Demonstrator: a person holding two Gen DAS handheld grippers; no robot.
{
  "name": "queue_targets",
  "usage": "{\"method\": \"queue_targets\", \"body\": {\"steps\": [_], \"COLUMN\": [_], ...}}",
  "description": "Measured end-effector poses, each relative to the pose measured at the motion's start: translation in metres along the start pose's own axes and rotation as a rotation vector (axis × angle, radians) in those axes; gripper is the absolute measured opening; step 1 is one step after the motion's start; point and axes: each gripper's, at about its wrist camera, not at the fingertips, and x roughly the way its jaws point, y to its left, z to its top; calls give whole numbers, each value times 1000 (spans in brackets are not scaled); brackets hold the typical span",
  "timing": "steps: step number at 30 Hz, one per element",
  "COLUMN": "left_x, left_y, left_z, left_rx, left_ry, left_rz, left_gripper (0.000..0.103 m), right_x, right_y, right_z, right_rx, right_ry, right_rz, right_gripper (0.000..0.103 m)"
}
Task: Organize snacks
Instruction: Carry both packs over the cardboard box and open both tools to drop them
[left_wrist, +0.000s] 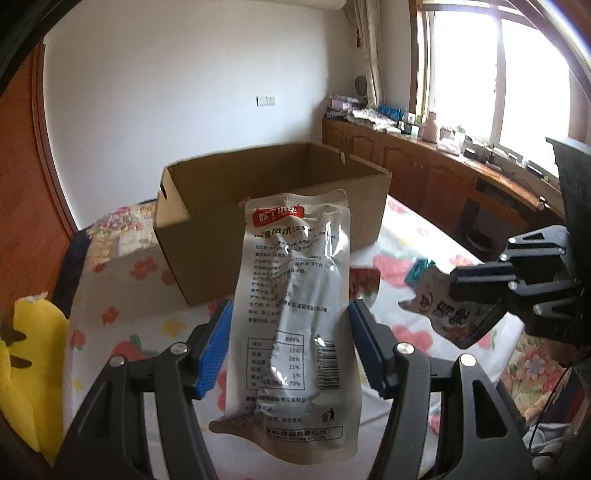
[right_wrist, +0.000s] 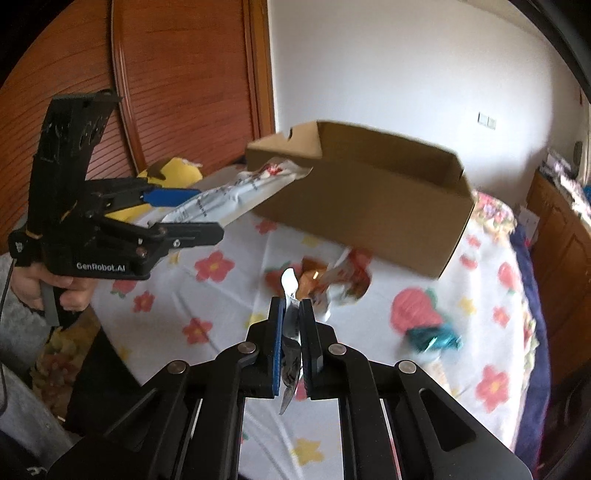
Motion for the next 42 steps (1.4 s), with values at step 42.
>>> {"method": "queue_targets", "body": {"steps": [42], "left_x": [110], "left_y": [76], "left_z": [115], "left_rx": [-82], "left_ry": [-120], "left_rz": [86], "left_gripper": [63], "right_x": [95], "right_y": [-120], "right_z": [127], "right_rx": [2], "right_ry": [-155], "right_rz": [-83], "right_gripper": [6]}}
